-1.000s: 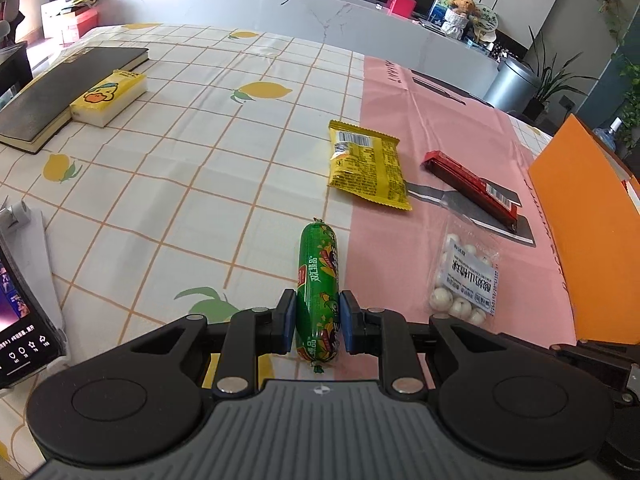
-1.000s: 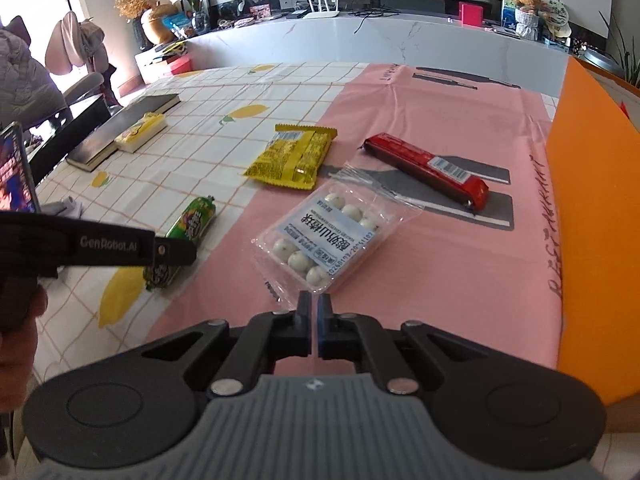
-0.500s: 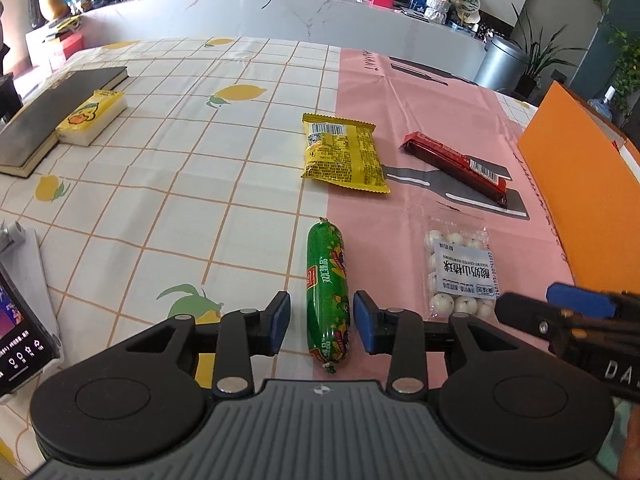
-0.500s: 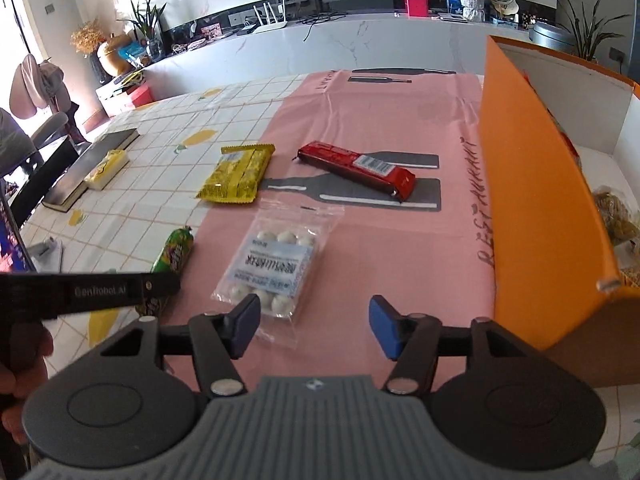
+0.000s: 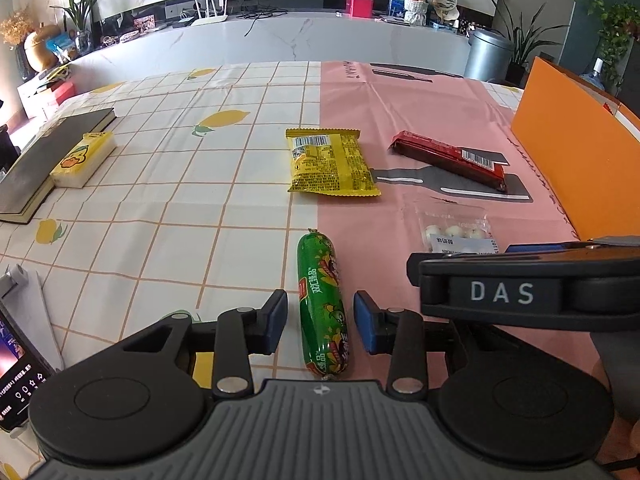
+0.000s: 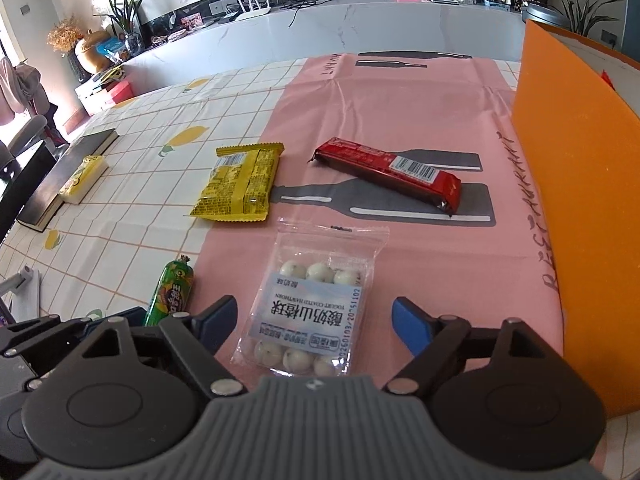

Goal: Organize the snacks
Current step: 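Grasp the green sausage with the left tool while the right tool grasps the white-ball packet, then carry the green sausage and white-ball packet over the orange box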

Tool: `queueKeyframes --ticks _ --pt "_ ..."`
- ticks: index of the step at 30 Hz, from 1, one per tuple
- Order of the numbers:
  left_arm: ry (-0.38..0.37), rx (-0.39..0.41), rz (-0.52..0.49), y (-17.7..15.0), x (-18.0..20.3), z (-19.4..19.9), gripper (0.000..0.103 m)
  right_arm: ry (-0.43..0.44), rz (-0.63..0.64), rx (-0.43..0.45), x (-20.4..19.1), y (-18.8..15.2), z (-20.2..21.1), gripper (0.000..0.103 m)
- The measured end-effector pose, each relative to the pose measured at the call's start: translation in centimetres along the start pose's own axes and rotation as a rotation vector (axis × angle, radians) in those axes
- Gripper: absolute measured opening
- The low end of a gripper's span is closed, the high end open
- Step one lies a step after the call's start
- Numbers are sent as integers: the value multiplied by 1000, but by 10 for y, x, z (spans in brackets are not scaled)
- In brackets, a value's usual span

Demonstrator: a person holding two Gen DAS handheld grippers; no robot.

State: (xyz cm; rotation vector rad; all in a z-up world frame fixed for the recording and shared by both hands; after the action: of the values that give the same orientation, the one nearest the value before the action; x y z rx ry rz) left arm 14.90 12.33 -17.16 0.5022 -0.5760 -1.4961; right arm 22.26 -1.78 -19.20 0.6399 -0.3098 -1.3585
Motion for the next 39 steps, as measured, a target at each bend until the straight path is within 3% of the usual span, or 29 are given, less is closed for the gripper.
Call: queueKeyframes --ticks 6,7,12,23,33,39 --pt "12 -1 -21 1 3 0 27 -14 44 16 -4 -2 -1 70" --pt "12 -1 -22 1 4 0 26 -7 48 16 -4 -1 0 65" --pt "6 -10 1 1 3 1 25 -4 50 7 1 -1 4 60" --pt "-31 22 52 18 13 35 25 4 56 69 22 5 55 59" --pt "-70 12 57 35 43 77 25 69 98 98 37 3 116 59" --pt "-140 40 54 46 76 102 25 73 126 139 61 -2 159 59"
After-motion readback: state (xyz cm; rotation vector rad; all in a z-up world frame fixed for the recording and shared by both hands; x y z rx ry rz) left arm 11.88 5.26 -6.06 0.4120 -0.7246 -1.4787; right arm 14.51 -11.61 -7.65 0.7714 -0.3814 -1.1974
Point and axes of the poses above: each gripper's, at about its wrist camera, not at the fingertips, and z roughly against the way its jaws point, x to its right, y to its top, the point moved 5 cm from there along -z, roughly the way its jaws point, and after that the axes turned 1 degree about -y, right-handed, at the moved point
